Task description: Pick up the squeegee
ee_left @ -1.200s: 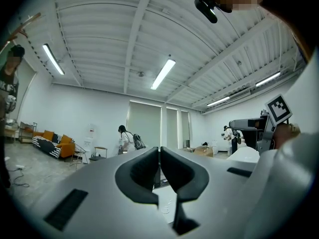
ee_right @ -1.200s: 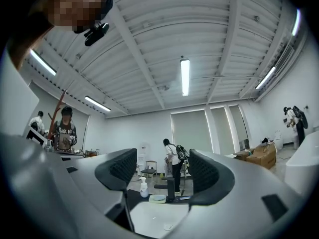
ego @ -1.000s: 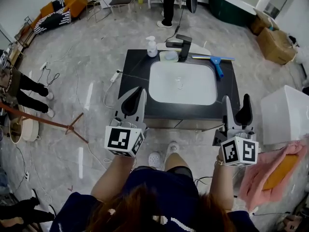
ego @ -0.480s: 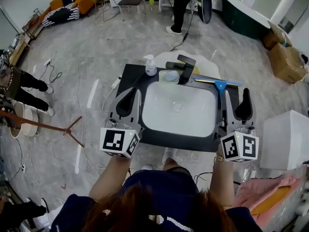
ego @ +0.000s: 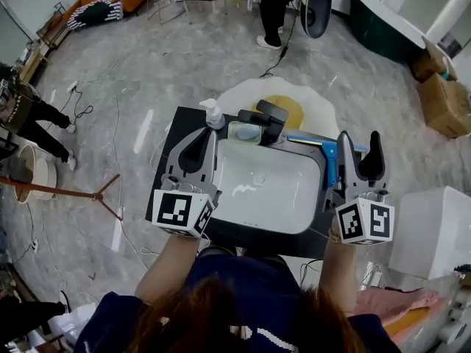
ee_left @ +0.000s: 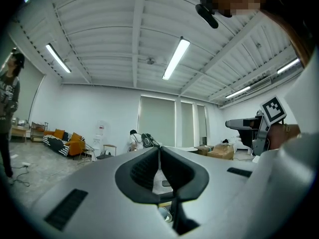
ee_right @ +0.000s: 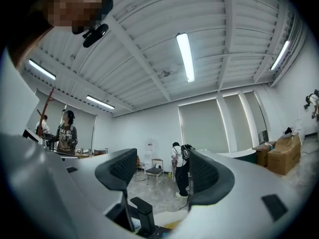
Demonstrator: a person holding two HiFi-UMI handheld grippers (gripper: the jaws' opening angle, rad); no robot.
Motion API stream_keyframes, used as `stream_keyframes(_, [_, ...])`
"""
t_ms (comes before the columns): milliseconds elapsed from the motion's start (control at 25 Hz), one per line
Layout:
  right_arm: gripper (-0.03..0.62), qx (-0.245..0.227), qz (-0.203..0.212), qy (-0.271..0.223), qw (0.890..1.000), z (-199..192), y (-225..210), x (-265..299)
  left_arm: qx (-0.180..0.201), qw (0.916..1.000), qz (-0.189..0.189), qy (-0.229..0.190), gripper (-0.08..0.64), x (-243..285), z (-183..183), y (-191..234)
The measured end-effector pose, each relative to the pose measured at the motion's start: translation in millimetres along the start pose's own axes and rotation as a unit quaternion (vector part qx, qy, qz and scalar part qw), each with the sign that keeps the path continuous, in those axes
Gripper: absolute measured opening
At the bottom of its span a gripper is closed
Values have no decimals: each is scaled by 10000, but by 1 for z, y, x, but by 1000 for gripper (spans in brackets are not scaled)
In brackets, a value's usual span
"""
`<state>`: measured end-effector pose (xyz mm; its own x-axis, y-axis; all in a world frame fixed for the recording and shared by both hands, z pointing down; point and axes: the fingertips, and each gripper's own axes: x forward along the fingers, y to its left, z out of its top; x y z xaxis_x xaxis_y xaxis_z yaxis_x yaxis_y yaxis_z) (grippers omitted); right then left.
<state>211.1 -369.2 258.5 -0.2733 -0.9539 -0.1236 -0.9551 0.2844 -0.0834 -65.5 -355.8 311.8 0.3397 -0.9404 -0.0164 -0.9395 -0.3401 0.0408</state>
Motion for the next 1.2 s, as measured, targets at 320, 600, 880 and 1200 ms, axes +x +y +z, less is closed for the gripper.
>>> stream_keyframes(320, [331, 66, -255, 434, 9987, -41, -50, 46, 4, 9988, -428, 244, 29, 85, -26, -16])
stream_keyframes(600, [331, 386, -590, 1145, 9909, -110, -94, 57, -131, 9970, -662, 391, 28, 127, -57, -19])
stream_keyframes(880, [333, 464, -950, 2331, 9667, -219, -146, 50, -266, 9943, -809, 634, 28, 155, -92, -22])
stream_keyframes(1200, [341, 29, -1005, 3557, 9292, -333, -179, 41, -325, 9911, -895, 929, 29, 168, -129, -29])
